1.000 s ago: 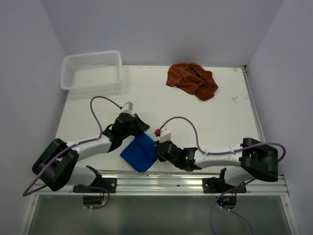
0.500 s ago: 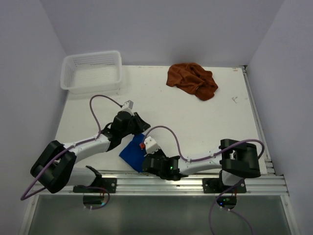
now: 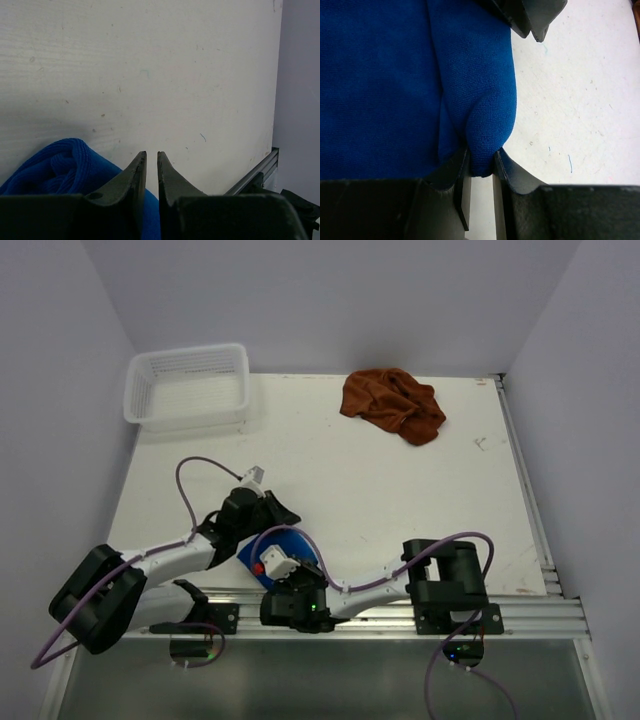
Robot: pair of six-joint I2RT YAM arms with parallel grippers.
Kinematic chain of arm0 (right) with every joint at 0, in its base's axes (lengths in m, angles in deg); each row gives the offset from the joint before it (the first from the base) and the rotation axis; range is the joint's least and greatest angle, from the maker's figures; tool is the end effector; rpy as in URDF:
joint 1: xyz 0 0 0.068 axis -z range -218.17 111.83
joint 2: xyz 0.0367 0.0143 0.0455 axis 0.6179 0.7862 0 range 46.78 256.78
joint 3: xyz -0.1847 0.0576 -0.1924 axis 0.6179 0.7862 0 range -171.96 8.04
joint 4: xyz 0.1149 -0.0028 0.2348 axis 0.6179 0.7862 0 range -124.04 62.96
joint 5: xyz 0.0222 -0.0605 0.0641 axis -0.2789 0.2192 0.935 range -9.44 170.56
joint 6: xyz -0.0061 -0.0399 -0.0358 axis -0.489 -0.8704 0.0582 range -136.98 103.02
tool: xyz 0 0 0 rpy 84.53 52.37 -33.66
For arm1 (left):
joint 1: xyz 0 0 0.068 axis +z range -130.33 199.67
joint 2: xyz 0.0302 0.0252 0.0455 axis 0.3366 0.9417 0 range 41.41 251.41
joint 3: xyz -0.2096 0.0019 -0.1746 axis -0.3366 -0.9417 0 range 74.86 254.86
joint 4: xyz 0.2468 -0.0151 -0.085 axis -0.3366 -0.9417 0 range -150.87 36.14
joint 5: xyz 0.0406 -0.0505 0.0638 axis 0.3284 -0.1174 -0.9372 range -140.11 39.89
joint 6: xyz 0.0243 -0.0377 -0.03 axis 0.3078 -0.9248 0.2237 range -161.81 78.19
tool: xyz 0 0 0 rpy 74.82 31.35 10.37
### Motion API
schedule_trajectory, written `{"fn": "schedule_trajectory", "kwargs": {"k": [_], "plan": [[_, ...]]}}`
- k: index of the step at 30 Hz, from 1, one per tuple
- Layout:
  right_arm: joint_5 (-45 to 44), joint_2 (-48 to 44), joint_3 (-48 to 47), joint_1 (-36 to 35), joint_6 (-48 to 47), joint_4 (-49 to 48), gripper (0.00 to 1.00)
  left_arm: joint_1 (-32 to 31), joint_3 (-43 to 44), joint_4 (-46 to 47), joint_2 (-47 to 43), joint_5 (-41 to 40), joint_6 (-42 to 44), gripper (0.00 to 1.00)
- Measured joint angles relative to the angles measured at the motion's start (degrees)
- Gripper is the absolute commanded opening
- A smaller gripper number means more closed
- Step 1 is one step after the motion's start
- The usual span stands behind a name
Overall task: Roll the towels
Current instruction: Roll the towel
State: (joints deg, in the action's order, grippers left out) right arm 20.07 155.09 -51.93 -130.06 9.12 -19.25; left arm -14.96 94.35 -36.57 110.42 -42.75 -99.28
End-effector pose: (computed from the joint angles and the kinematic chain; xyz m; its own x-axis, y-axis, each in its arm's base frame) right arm 0.0193 0.3528 0.1393 -0.1959 -0.6348 -0.7474 -0.4668 0.7306 -0.4982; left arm 0.1806 -0.1301 0.1543 -0.7863 -0.4733 -0.3972 -0.0190 0.6611 -0.7500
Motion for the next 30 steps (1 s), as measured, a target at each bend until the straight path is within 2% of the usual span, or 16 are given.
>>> {"fn": "schedule_trajectory", "kwargs": {"k": [4,7,8,10,13,14,16,19,25,28,30], "plan": [[-0.2,0.6,-1.1,-0.3,-0.1,1.8,0.00,0.0,-1.9,1.1,-1.8,0.0,-0.6,0.18],[-0.5,1.4,-2.2,-0.5,-0.3,3.0,0.12,-0.1,-3.4,2.1,-2.1,-0.1,-0.7,0.18],[-0.5,1.5,-2.3,-0.6,-0.4,3.2,0.22,-0.1,-3.8,2.2,-2.1,-0.1,-0.7,0.18],[-0.3,1.5,-2.5,-0.8,-0.6,3.5,0.35,-0.1,-4.5,2.6,-2.1,-0.2,-0.7,0.18],[1.1,0.7,-2.3,-0.8,-0.5,3.7,0.45,-0.3,-5.3,3.3,-2.2,-0.5,-0.7,0.18],[2.0,-0.2,-1.8,-0.8,-0.3,3.6,0.53,-0.3,-5.6,3.5,-2.2,-0.6,-0.6,0.17],[4.1,-2.9,-0.6,-0.9,0.1,3.5,0.58,-0.3,-6.1,4.1,-2.2,-0.8,-0.7,0.17],[7.5,-8.8,1.4,-0.7,1.0,3.2,0.63,-0.3,-7.2,5.6,-2.3,-1.2,-0.7,0.16],[14.4,-20.9,7.5,0.8,3.1,-1.5,0.65,-0.3,-8.1,6.8,-2.5,-1.7,-0.7,0.16],[21.1,-28.8,14.3,5.6,5.6,-6.4,0.65,-0.3,-8.3,6.8,-3.0,-1.9,-0.7,0.16],[26.9,-33.1,19.3,11.8,8.0,-11.1,0.66,-0.3,-8.6,6.8,-3.3,-1.9,-0.7,0.16]]}}
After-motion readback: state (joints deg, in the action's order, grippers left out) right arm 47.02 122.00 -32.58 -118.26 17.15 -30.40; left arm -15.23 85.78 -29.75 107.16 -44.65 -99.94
